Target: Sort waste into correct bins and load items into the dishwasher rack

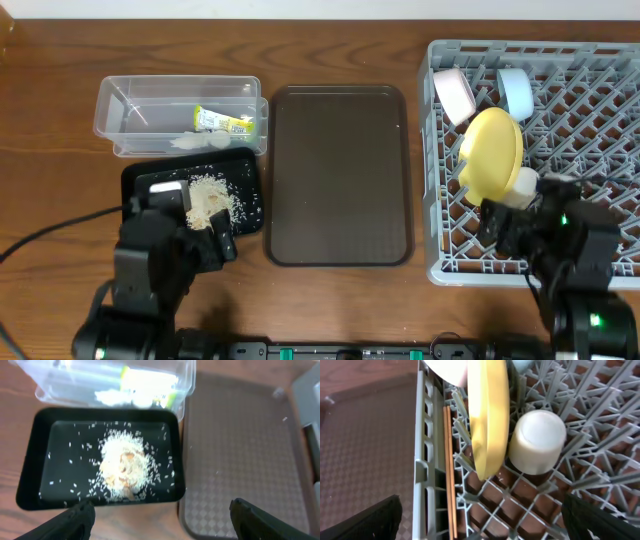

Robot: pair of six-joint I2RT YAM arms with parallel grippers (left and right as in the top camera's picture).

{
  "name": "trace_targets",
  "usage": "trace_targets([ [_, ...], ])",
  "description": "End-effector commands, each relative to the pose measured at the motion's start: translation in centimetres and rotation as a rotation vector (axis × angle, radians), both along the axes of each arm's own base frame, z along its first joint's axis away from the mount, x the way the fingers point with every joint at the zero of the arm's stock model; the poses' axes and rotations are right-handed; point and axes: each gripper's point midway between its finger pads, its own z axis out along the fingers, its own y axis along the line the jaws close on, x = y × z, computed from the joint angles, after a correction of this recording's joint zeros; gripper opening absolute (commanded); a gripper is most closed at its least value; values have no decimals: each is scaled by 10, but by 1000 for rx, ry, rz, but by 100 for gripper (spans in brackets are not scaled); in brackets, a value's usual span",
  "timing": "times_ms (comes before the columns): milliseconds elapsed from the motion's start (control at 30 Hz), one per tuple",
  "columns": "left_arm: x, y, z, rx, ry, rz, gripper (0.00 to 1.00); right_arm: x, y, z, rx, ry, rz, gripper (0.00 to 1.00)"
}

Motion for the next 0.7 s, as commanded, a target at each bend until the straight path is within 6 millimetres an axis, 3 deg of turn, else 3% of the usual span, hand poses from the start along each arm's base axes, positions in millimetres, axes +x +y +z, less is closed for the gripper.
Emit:
trace_targets([
  [0,-3,1,5,5,-34,-8,89,-12,-3,-3,-13,0,-16,99],
  [300,-3,1,5,5,-35,-8,89,-33,-1,-21,-4,105,-15,99],
  [667,-3,1,5,5,-35,-8,89,-34,-4,-21,-19,108,-19,99],
])
